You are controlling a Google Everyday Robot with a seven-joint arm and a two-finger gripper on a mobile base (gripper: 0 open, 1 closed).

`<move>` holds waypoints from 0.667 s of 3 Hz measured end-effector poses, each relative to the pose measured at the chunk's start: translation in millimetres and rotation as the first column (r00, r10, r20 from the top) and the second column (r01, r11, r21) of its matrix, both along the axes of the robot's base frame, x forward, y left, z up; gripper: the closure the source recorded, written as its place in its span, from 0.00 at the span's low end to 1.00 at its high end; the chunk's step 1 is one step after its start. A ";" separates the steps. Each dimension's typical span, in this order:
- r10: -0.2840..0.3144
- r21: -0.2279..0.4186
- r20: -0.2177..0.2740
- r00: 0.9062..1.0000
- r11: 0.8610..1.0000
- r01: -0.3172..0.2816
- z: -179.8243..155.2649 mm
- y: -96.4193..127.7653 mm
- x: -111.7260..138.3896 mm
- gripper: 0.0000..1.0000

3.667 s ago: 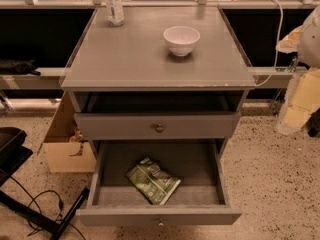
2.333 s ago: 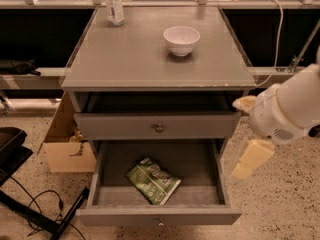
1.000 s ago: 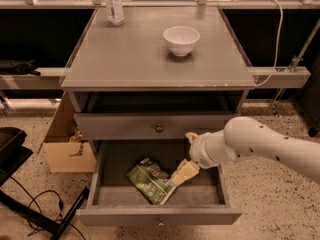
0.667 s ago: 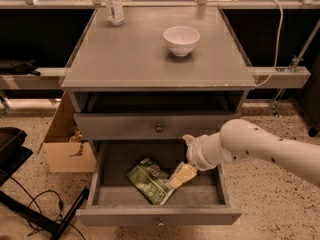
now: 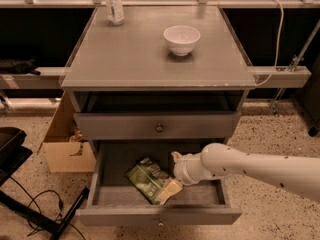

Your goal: Pick green jalapeno chip bag from middle drawer and place on counter

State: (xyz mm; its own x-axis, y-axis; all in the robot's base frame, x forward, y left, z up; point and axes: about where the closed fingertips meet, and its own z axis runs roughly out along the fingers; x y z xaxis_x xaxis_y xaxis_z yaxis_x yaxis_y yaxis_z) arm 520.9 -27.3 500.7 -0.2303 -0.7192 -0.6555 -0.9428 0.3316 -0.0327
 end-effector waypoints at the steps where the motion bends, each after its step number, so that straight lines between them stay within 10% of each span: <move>1: -0.004 -0.002 -0.004 1.000 1.000 0.004 -38.4 18.9 22.5 0.00; 2: -0.004 -0.023 -0.014 1.000 1.000 0.004 -68.7 42.3 42.8 0.00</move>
Offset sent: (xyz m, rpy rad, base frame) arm 0.0703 0.0748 -0.1037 -0.0543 0.0253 -0.0005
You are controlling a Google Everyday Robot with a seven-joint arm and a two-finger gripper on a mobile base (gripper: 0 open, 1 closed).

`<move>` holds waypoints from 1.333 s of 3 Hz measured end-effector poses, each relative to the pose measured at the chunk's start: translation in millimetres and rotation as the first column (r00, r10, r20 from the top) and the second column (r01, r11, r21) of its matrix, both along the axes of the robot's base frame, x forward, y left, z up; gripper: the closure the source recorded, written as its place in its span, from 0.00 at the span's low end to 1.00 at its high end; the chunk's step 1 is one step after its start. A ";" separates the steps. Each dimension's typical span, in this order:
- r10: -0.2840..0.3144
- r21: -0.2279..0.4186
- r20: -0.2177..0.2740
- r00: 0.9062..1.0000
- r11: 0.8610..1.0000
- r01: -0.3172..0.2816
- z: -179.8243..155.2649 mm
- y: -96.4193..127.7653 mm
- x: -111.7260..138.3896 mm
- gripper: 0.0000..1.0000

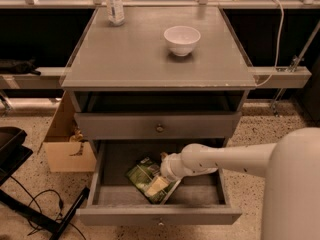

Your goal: Pick green jalapeno chip bag from middle drawer and place on counter

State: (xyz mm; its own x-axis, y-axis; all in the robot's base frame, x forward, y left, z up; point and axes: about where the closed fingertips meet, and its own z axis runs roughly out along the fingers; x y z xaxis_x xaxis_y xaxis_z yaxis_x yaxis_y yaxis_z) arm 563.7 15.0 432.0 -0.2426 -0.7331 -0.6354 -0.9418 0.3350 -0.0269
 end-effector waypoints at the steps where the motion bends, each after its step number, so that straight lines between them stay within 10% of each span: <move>1: 0.000 -0.029 -0.035 0.999 1.000 -0.001 -30.2 23.3 9.7 0.00; 4: 0.028 -0.047 -0.046 0.999 0.998 -0.030 -36.2 37.0 7.1 0.62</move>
Offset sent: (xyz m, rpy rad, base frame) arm 0.0087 0.0208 -0.0271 -0.0264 0.0317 0.0004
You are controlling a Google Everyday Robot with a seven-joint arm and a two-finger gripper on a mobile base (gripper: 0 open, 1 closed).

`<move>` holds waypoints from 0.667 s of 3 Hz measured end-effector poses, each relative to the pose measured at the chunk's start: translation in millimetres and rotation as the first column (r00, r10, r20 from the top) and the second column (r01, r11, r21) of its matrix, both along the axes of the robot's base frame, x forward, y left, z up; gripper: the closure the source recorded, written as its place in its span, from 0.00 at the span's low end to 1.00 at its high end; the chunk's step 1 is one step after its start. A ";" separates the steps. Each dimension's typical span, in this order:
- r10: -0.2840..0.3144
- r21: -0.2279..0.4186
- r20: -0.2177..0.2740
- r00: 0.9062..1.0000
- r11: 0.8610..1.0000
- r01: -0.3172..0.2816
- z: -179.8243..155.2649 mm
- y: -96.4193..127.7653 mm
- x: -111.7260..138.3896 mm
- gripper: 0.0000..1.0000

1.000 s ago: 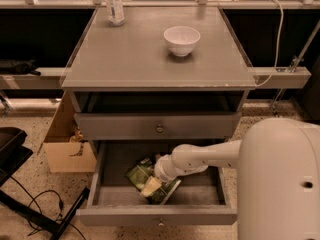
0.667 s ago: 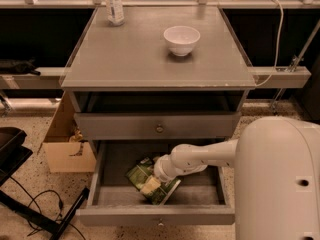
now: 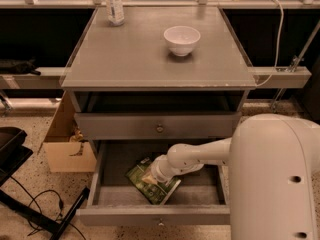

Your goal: Pick green jalapeno chip bag from middle drawer and place on counter

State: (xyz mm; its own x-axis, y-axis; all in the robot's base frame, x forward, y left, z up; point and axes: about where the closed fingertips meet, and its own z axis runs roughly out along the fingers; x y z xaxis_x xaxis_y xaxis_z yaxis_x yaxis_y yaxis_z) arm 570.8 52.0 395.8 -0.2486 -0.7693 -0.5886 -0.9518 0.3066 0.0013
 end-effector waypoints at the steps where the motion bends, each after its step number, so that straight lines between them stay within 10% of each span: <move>1: 0.001 -0.001 0.000 1.000 1.000 -0.001 -0.2 0.4 -0.1 0.60; 2: 0.001 -0.001 0.000 1.000 1.000 -0.001 -0.2 0.5 -0.1 0.36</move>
Offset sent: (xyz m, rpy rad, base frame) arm -0.0001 0.0004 -0.0002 -0.0006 0.0003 0.0009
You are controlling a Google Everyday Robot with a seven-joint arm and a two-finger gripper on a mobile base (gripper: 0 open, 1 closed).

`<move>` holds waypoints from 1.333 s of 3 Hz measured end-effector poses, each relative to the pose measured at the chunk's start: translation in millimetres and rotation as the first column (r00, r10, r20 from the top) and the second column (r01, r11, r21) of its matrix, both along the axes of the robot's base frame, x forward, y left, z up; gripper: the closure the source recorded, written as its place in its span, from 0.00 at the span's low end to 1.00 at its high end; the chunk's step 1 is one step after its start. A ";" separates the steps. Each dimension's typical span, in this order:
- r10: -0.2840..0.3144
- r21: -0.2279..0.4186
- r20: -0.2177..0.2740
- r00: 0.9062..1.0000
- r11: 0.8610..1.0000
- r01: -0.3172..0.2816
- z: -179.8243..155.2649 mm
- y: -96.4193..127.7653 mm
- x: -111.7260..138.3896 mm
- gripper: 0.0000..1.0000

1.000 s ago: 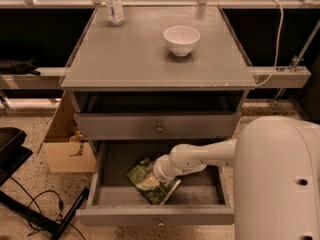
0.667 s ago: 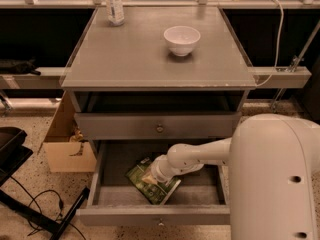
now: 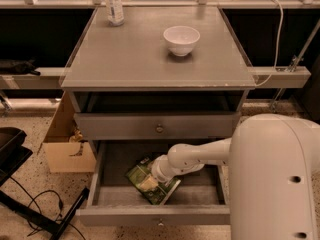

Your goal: Pick green jalapeno chip bag from middle drawer and place on counter

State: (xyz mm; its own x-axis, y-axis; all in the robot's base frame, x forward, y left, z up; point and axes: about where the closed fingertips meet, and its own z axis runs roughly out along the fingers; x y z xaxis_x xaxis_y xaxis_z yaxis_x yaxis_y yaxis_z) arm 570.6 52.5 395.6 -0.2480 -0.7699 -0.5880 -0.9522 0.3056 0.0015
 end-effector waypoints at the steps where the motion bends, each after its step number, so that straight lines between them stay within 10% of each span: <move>1: 0.000 0.000 0.000 1.000 1.000 0.000 -0.3 0.2 0.0 0.05; 3: 0.000 -0.014 0.013 1.000 1.000 0.000 -23.1 1.2 6.8 0.00; 4: 0.002 -0.041 0.006 1.000 0.999 -0.001 -44.0 -1.7 8.7 0.18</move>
Offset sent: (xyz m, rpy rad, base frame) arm 0.0013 0.0012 -0.0039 -0.0001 -0.0017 0.0001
